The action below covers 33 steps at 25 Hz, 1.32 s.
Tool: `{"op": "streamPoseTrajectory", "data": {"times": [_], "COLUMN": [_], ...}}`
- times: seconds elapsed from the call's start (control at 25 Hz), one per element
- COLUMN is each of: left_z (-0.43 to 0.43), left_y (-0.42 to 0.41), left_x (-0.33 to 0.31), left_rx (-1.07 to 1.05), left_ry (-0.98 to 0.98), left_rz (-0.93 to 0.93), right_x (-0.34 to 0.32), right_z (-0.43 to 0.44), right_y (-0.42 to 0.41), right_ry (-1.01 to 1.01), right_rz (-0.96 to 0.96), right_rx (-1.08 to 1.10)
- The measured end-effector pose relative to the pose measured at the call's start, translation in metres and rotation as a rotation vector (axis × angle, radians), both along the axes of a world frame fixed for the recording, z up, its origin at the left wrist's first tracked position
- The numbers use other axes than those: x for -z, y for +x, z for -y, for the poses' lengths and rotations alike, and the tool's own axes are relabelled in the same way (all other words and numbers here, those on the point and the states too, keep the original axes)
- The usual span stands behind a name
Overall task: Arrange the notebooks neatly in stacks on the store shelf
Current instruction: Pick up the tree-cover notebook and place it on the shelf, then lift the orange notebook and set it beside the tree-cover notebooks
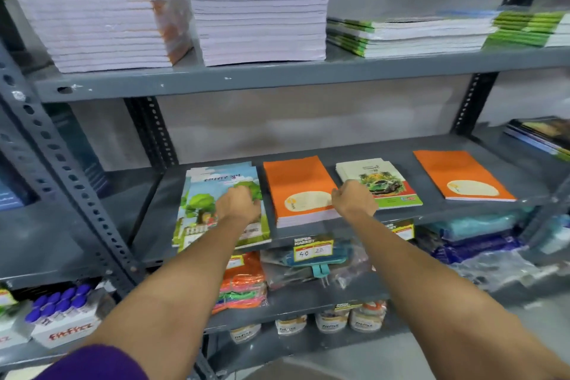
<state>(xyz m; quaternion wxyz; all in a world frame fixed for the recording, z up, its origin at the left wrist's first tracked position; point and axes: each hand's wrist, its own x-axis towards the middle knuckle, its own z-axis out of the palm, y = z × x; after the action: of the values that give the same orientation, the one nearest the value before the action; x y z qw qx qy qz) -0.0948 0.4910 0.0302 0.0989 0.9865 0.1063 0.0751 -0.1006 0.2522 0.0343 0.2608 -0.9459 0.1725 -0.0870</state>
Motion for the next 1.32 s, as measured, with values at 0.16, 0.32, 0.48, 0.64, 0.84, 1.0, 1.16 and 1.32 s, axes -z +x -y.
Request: {"op": "streamPoseTrajectory", "data": {"times": [0.16,0.32,0.48,0.64,0.84,1.0,1.16,1.32], "left_z": [0.090,0.181,0.275,0.376,0.463,0.497,0.497,0.499], "left_y": [0.026,0.054,0.077,0.094,0.108,0.115,0.126,0.130], "left_x": [0.000,0.000,-0.002,0.002,0.019,0.042,0.051,0.051], "left_rx": [0.153,0.205,0.298,0.391,0.432,0.359,0.187,0.081], "left_ry": [-0.068,-0.141,-0.191,-0.157,-0.134,-0.334,-0.745,-1.035], "left_rz": [0.003,0.016,0.017,0.006,-0.134,-0.386,-0.413,-0.432], "right_x": [-0.003,-0.003,0.001,0.010,0.026,0.049,0.056,0.056], "right_z": [0.085,0.172,0.255,0.336,0.412,0.444,0.459,0.459], "right_y": [0.005,0.014,0.023,0.033,0.044,0.056,0.068,0.070], "right_ry": [0.027,0.042,0.031,0.020,0.153,0.553,0.841,0.788], "right_rz": [0.017,0.033,0.024,-0.023,-0.152,-0.136,-0.014,-0.132], "right_rx": [0.163,0.266,0.339,0.382,0.371,0.369,0.520,0.481]}}
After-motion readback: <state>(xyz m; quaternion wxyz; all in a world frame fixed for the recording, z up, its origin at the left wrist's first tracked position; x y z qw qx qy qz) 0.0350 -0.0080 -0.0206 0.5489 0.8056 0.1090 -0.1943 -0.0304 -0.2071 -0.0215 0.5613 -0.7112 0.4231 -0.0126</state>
